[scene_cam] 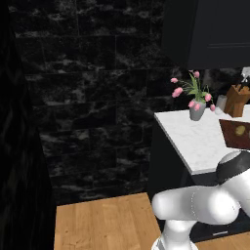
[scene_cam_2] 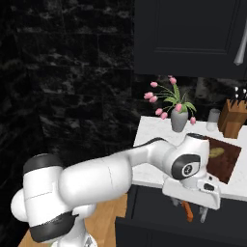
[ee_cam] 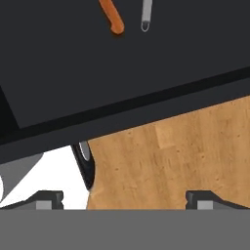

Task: Place the appropriate cutting tool for cutting the potato skin on the cutting board.

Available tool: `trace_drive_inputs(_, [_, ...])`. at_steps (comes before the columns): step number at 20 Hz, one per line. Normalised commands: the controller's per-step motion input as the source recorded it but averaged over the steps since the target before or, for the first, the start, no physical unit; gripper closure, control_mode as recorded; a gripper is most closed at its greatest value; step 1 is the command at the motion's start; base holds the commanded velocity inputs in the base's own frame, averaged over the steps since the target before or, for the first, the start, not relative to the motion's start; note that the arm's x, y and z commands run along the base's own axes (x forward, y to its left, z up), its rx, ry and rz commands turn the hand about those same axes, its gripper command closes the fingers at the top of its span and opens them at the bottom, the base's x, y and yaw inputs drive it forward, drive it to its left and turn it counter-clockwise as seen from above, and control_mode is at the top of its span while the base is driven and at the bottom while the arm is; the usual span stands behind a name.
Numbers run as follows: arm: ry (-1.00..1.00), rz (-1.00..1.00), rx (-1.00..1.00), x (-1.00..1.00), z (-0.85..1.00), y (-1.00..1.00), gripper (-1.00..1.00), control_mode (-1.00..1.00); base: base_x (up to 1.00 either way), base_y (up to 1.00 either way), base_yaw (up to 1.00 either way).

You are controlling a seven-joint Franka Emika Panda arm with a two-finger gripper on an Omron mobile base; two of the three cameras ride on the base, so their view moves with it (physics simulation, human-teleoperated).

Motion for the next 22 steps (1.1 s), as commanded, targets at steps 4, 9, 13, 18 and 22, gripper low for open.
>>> trace_drive_inputs(4, [0.00, 0.00, 0.00, -0.05, -0.38, -0.94, -1.00, -1.00, 0.00, 0.00, 0.00])
trace_drive_inputs(9, [0.00, 0.00, 0.00, 0.37, -0.45, -0.56, -1.00, -1.00, 0.00, 0.00, 0.00])
trace_drive_inputs(13, [-0.18, 0.00, 0.00, 0.06, -0.40, -0.03, -1.00, -1.00, 0.00, 0.00, 0.00])
trace_drive_inputs(18, [-0.12, 0.00, 0.00, 0.15, -0.45, -0.01, -1.00, -1.00, 0.00, 0.00, 0.00])
trace_drive_inputs(22, [-0.04, 0.00, 0.00, 0.28, -0.39, 0.00, -1.00, -1.00, 0.00, 0.00, 0.00])
